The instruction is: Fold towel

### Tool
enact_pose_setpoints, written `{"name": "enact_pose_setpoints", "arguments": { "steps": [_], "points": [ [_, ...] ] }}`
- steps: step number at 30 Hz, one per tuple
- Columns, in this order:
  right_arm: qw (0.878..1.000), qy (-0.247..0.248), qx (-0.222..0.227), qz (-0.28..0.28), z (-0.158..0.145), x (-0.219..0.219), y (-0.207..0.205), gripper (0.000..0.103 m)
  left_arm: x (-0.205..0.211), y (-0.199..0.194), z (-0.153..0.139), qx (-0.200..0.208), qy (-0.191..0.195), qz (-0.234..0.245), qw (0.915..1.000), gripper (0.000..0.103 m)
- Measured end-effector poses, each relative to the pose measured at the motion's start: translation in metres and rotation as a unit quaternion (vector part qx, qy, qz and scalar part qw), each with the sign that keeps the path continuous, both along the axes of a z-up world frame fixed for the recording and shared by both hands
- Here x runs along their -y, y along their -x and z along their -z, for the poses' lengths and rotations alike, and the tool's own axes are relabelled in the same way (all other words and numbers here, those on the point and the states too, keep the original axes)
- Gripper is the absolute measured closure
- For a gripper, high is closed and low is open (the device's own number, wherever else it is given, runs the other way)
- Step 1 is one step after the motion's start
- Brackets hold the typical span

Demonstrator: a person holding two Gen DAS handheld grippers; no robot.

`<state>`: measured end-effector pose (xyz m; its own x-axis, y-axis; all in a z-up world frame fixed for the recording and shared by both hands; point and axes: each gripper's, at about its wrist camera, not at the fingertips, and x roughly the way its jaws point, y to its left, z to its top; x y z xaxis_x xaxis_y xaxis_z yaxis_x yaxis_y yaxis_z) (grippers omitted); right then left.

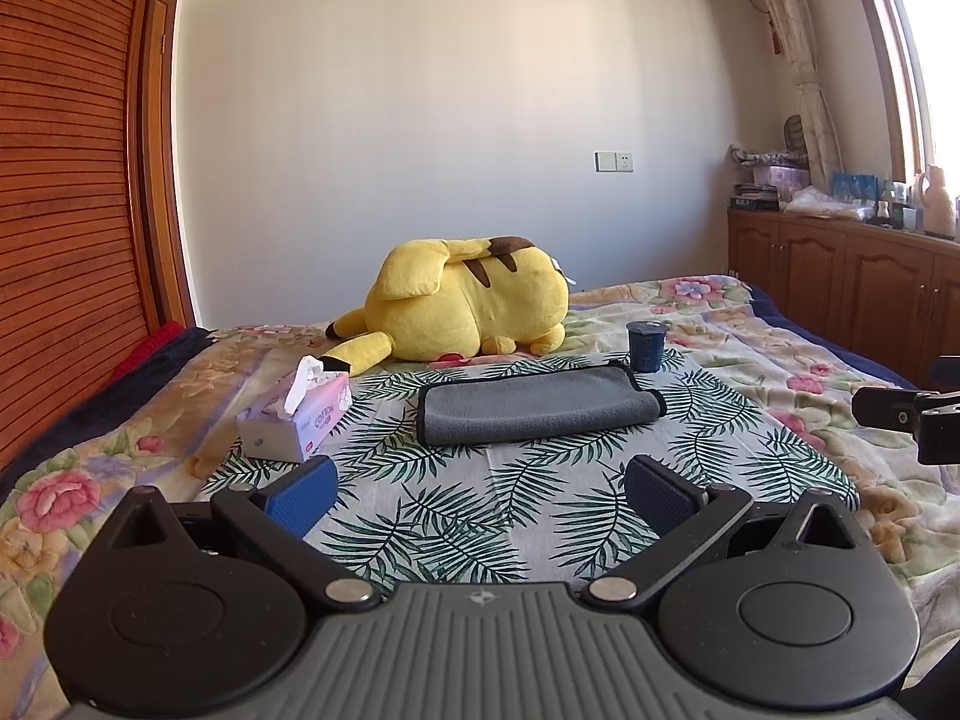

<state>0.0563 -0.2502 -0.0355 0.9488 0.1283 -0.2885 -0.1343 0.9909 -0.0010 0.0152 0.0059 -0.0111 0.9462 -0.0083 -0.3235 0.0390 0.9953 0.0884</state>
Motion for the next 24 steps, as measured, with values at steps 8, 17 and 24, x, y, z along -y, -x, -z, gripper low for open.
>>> {"name": "enact_pose_setpoints", "arguments": {
  "steps": [8, 17, 24],
  "points": [
    [1.0, 0.0, 0.0, 0.0, -0.0003, -0.0004, 0.0003, 0.0, -0.0004, -0.0002, -0.0001, 0.0, 0.0, 0.0, 1.0, 0.016],
    [1.0, 0.001, 0.0, 0.0, 0.0, -0.0006, 0.0003, 0.0, 0.0003, 0.0006, -0.0022, 0.001, 0.0, 0.002, 1.0, 0.016],
    [1.0, 0.001, 0.0, 0.0, 0.0001, -0.0006, 0.0004, 0.0, 0.0004, 0.0006, -0.0022, 0.001, 0.0, 0.002, 1.0, 0.016]
  ]
}}
